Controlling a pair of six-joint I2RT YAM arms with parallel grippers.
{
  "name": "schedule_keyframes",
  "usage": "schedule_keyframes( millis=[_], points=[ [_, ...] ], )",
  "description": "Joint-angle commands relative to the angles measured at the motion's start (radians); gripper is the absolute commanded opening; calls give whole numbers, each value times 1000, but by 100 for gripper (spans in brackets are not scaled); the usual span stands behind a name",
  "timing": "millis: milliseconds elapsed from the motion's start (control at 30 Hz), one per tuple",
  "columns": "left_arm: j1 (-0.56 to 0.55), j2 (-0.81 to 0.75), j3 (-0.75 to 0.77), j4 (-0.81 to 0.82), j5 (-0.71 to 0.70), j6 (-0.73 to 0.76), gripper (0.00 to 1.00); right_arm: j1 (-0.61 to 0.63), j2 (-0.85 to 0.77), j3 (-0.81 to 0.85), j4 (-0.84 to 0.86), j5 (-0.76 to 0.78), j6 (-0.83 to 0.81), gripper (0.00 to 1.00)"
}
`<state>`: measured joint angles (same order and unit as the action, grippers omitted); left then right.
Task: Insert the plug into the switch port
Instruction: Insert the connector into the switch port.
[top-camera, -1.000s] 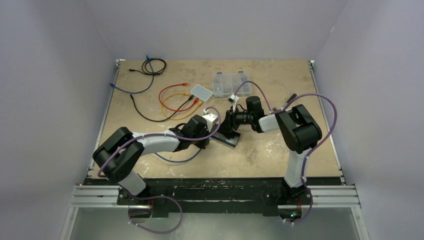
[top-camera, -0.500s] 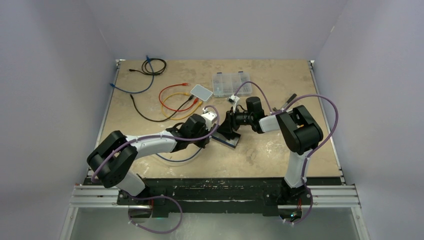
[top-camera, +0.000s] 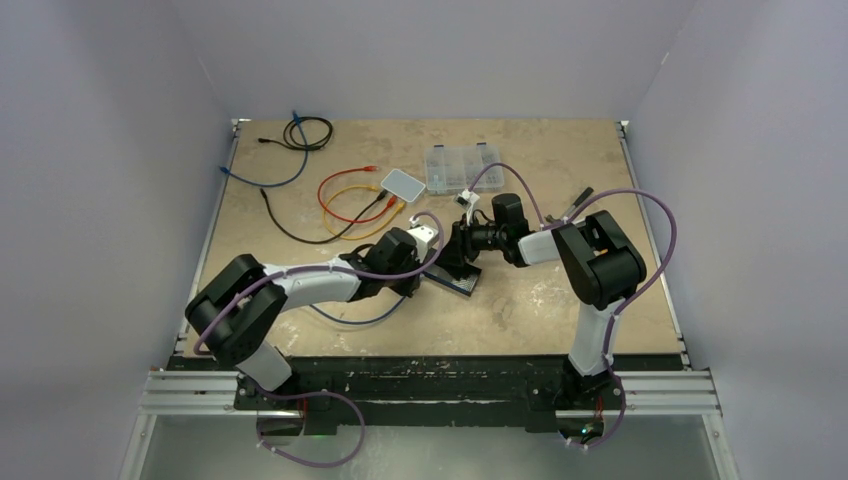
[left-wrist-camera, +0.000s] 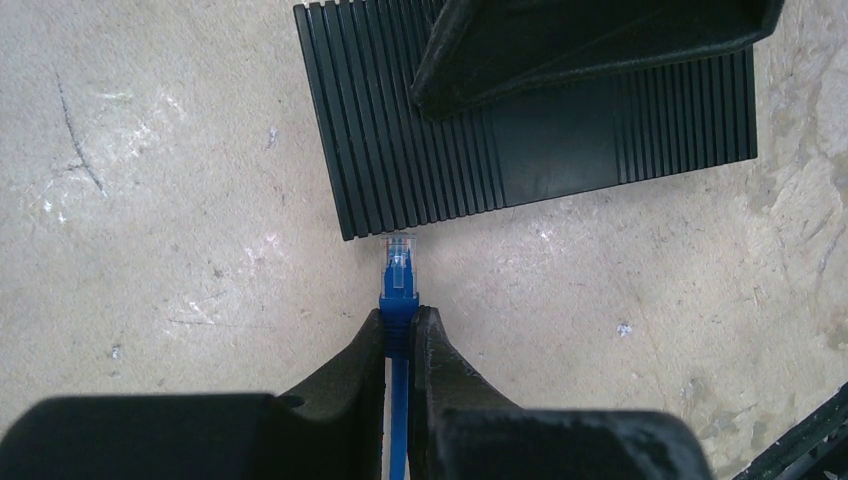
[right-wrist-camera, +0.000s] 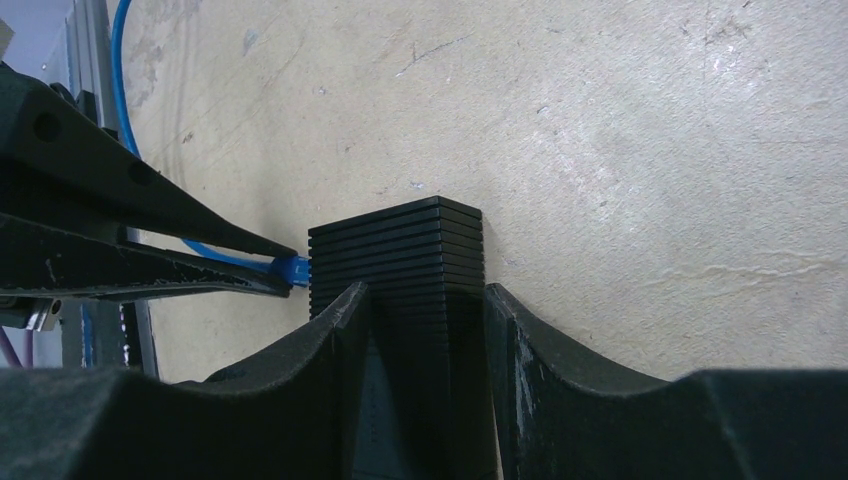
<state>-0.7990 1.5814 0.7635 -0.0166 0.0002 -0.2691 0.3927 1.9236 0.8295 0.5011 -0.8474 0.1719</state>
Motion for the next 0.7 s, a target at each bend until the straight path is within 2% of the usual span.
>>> schedule_keyframes(
  millis=[0,667],
  points=[
    [-6,19,42,24,3,14,0,5,-14,-20,-36,37,-7,47],
    [-25,7,66,24,-31,18,0,5,-12,-19,-33,30,-5,47]
  ],
)
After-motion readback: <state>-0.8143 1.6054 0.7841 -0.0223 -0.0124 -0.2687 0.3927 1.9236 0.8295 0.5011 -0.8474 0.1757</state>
